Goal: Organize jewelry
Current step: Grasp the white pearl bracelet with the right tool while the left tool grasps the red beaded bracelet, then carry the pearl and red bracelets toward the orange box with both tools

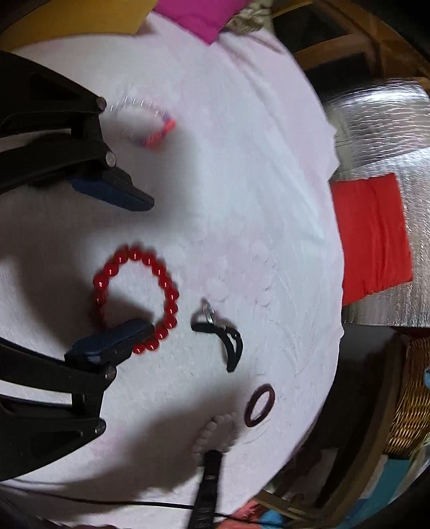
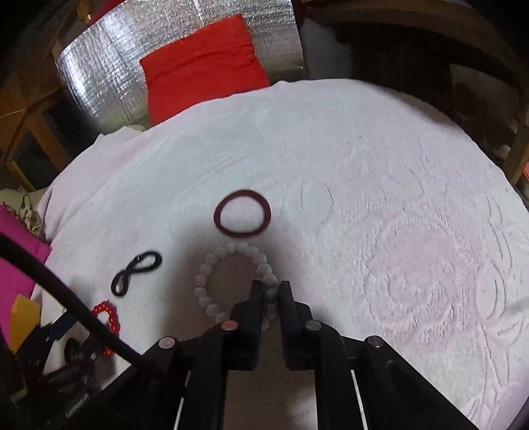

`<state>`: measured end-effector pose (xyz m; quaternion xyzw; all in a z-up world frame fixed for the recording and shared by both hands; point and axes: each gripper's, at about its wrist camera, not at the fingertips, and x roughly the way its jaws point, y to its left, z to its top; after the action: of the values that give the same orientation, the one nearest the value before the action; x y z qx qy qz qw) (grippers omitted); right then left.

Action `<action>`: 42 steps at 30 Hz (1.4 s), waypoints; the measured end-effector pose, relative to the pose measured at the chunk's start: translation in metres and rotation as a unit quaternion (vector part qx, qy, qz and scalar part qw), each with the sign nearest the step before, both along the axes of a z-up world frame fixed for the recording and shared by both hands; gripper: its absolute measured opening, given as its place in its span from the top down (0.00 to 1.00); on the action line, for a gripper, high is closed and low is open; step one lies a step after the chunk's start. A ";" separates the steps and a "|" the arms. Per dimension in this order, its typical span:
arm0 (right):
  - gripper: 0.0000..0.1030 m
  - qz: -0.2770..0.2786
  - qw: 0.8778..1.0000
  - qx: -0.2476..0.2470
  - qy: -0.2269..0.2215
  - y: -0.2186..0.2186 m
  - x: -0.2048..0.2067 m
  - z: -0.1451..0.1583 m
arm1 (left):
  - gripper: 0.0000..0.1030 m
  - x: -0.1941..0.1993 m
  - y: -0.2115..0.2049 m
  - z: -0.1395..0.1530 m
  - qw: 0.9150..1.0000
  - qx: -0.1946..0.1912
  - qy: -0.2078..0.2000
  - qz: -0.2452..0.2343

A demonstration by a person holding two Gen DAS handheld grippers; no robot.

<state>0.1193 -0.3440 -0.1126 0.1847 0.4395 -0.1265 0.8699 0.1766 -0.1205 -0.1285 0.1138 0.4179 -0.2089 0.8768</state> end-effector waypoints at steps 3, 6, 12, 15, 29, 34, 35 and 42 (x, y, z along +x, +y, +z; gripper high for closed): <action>0.90 0.009 1.000 0.005 0.009 0.001 -0.006 -0.003 | 0.25 0.000 -0.007 -0.002 0.999 -0.025 0.024 0.000; 0.90 0.017 1.000 0.002 0.010 -0.001 -0.009 -0.003 | 0.26 -0.004 -0.010 -0.003 0.999 -0.025 0.023 -0.002; 0.90 0.013 1.000 0.018 0.012 -0.009 -0.012 -0.007 | 0.84 -0.014 -0.006 0.004 0.999 -0.040 0.030 -0.005; 0.90 0.012 1.000 0.016 0.012 -0.010 -0.012 -0.006 | 0.91 -0.014 0.001 0.005 0.997 -0.061 0.045 -0.002; 0.90 0.028 0.996 0.055 -0.066 0.016 -0.027 0.027 | 0.91 -0.038 0.037 0.051 0.996 -0.093 -0.012 0.000; 0.90 0.054 0.992 0.058 -0.100 0.042 -0.025 0.043 | 0.91 -0.046 0.054 0.061 0.995 -0.091 -0.025 0.005; 0.90 0.060 0.991 0.058 -0.105 0.048 -0.025 0.046 | 0.91 -0.047 0.059 0.062 0.995 -0.093 -0.026 0.008; 0.90 0.085 0.987 0.066 -0.122 0.077 -0.025 0.053 | 0.91 -0.055 0.082 0.068 0.995 -0.088 -0.035 0.026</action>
<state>0.0947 -0.2670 -0.0597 0.2179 0.3515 0.0008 0.9105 0.1212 -0.0389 -0.0604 0.0321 0.3694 -0.2179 0.9028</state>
